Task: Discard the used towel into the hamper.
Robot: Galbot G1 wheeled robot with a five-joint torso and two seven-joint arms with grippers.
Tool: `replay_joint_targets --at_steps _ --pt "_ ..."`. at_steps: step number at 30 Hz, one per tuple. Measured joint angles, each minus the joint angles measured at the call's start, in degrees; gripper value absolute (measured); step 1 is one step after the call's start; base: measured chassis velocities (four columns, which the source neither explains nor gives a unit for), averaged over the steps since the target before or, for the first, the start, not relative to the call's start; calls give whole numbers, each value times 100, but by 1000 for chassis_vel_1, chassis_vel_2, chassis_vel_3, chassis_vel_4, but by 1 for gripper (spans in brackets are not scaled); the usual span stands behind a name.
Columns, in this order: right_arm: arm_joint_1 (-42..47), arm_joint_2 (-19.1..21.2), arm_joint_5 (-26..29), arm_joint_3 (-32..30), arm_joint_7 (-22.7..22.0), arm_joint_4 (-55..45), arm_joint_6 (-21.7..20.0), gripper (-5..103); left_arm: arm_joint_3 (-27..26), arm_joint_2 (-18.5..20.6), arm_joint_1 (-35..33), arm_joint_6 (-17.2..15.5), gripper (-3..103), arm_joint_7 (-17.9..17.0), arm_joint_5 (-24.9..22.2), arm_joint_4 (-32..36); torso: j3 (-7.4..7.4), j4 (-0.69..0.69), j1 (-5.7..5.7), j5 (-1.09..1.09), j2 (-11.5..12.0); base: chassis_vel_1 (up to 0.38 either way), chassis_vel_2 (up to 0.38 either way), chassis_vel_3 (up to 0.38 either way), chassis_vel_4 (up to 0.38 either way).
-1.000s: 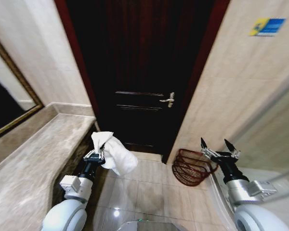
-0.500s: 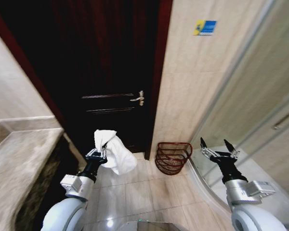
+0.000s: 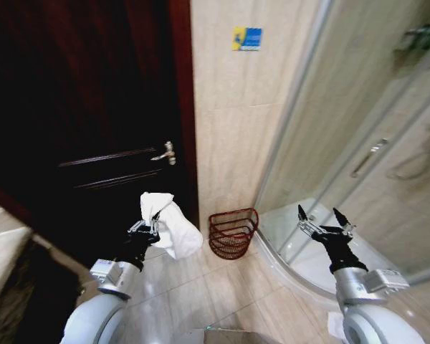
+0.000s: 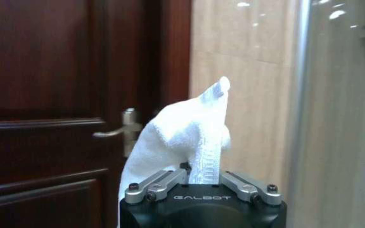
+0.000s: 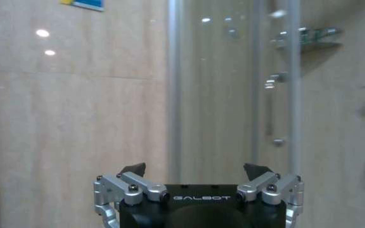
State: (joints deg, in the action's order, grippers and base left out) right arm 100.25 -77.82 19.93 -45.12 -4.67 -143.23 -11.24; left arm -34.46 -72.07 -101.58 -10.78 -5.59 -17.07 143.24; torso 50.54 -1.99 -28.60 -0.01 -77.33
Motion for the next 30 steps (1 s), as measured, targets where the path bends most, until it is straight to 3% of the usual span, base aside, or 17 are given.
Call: replay_joint_targets --at_steps 19,26,30 --pt "109 -160 -53 20 -19 0 169 100 93 -185 -14 307 4 88 31 0 -14 -1 16 0 27 -69 -78 -81 -64" --pt "109 -189 -51 31 -16 0 198 100 88 -265 -22 324 4 80 80 0 -143 1 127 1 265 0 0 0 0" --pt "143 -251 -50 38 39 -1 236 100 116 -360 117 403 4 -199 296 -175 -233 1 206 1 435 0 0 0 0"
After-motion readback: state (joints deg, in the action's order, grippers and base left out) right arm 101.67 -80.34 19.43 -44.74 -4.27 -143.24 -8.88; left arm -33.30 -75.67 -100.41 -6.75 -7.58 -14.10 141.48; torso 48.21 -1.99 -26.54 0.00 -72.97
